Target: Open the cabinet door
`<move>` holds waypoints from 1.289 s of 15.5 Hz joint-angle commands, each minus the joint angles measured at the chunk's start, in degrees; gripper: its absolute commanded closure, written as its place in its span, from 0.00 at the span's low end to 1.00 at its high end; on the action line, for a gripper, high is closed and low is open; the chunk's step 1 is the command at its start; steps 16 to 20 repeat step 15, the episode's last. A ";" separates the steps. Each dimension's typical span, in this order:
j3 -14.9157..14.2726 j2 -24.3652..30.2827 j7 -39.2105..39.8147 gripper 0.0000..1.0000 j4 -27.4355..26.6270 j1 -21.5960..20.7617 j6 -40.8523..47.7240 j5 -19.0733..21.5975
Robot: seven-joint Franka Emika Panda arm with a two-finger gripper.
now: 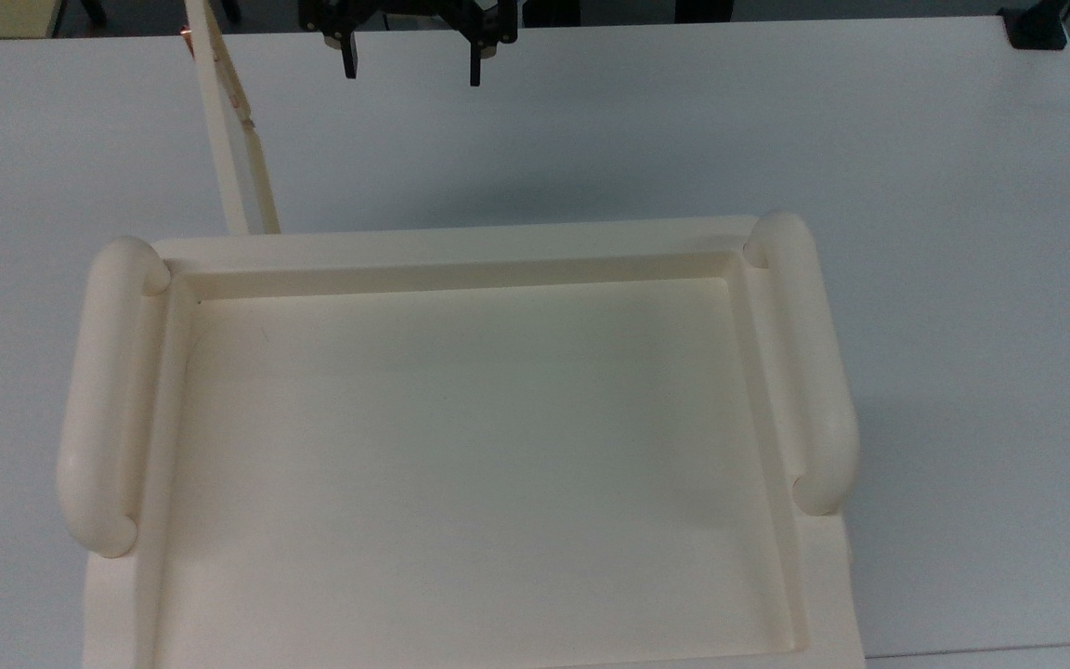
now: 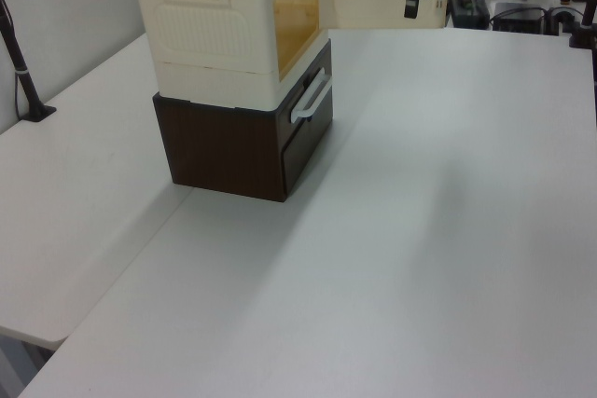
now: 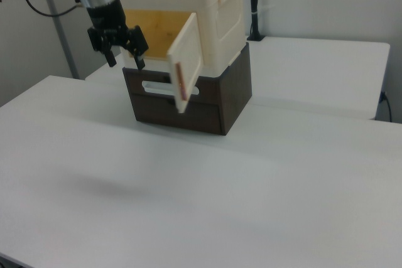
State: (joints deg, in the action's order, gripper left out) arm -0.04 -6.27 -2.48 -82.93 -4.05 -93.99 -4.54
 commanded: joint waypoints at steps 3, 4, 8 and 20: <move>-0.05 1.79 1.17 0.00 -6.36 -0.35 -1.72 1.37; -0.14 1.97 1.25 0.00 -7.06 -0.17 -2.16 2.85; -0.14 3.20 0.37 0.00 -10.14 0.27 -4.62 4.10; -0.23 2.76 0.37 0.00 -9.70 0.36 -4.10 3.57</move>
